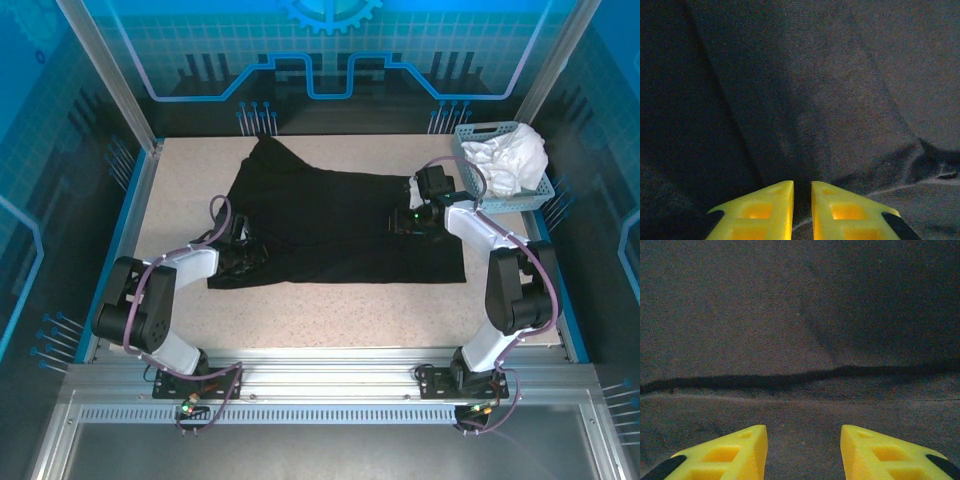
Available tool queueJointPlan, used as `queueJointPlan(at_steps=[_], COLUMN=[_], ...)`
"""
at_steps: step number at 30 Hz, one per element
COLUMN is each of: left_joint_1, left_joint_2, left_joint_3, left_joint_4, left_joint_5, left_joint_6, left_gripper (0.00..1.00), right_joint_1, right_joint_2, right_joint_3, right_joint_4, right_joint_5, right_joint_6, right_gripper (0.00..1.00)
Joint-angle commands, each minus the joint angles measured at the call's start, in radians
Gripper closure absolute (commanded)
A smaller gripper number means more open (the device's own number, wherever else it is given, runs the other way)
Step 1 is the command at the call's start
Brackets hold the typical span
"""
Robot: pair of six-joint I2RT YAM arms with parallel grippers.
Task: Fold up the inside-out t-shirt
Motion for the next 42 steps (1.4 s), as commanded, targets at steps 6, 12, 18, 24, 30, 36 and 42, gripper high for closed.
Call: queueJointPlan(at_steps=[6, 12, 18, 24, 30, 36, 42], left_joint_1=[-0.007, -0.007, -0.007, -0.008, -0.012, -0.050, -0.059], left_joint_2=[0.000, -0.063, -0.094, -0.094, -0.040, 0.125, 0.335], left_joint_3=[0.034, 0.046, 0.061, 0.068, 0.171, 0.364, 0.612], left_joint_4=[-0.008, -0.009, -0.048, -0.041, -0.041, -0.043, -0.113], left_joint_5=[-0.006, -0.013, -0.034, -0.061, -0.093, -0.110, -0.206], left_joint_6=[0.027, 0.033, 0.046, 0.057, 0.101, 0.164, 0.259], left_gripper=[1.00, 1.00, 1.00, 1.00, 1.00, 1.00, 0.74], right_joint_1=[-0.001, -0.003, -0.003, -0.005, -0.004, -0.006, -0.006], right_joint_2=[-0.008, -0.008, -0.006, 0.000, -0.009, -0.011, -0.036], right_joint_3=[-0.001, -0.003, -0.007, -0.011, -0.008, -0.005, -0.015], right_joint_4=[-0.017, -0.017, -0.012, -0.005, -0.009, -0.012, -0.021], right_joint_5=[0.016, 0.019, 0.017, 0.012, 0.014, 0.014, 0.015], right_joint_6=[-0.017, -0.017, -0.018, -0.016, -0.019, -0.022, -0.026], right_gripper=[0.56, 0.56, 0.56, 0.56, 0.56, 0.56, 0.56])
